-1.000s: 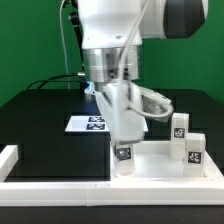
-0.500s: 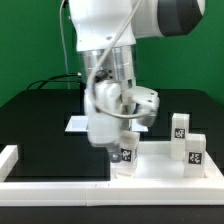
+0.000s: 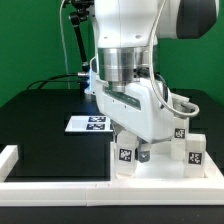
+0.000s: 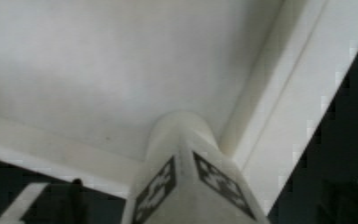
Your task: Assemble square table
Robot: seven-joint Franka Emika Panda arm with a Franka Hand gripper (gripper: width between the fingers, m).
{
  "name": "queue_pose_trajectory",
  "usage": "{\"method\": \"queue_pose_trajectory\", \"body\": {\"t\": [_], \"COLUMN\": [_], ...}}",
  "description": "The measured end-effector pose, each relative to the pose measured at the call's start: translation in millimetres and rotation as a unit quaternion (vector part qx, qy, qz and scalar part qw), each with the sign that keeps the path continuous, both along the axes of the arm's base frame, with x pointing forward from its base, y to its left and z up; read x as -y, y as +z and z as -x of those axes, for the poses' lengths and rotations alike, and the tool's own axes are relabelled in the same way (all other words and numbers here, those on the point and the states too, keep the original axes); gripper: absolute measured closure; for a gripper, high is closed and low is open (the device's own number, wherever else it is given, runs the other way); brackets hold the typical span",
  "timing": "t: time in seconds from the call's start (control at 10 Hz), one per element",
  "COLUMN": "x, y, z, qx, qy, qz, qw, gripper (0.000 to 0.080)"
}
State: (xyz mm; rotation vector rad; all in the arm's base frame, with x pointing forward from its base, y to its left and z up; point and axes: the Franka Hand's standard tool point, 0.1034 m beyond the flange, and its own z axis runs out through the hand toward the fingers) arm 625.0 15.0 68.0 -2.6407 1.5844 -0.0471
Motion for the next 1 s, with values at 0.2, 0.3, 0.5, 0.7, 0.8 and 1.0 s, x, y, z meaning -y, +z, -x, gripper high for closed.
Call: {"method": "queue_pose_trajectory", "body": {"t": [0.2, 0.3, 0.5, 0.7, 0.8, 1.0], "x": [0.4, -0.2, 0.3, 1.1, 1.2, 3.9], "y": [-1.6, -1.8, -0.4, -0.5, -0.5, -1.7], "z": [0.6, 0.7, -3.2, -3.2, -3.2, -1.6], "qx": [0.002, 0.003, 0.016, 0.015, 0.015, 0.01], "qy": [0.149, 0.212, 0.276, 0.253, 0.251, 0.158], "qz": [0.015, 0.021, 0.032, 0.031, 0.03, 0.025], "qw": [0.989, 0.977, 0.96, 0.967, 0.967, 0.987], "gripper": [0.015, 0.015, 0.0159, 0.0329, 0.0329, 0.0509]}}
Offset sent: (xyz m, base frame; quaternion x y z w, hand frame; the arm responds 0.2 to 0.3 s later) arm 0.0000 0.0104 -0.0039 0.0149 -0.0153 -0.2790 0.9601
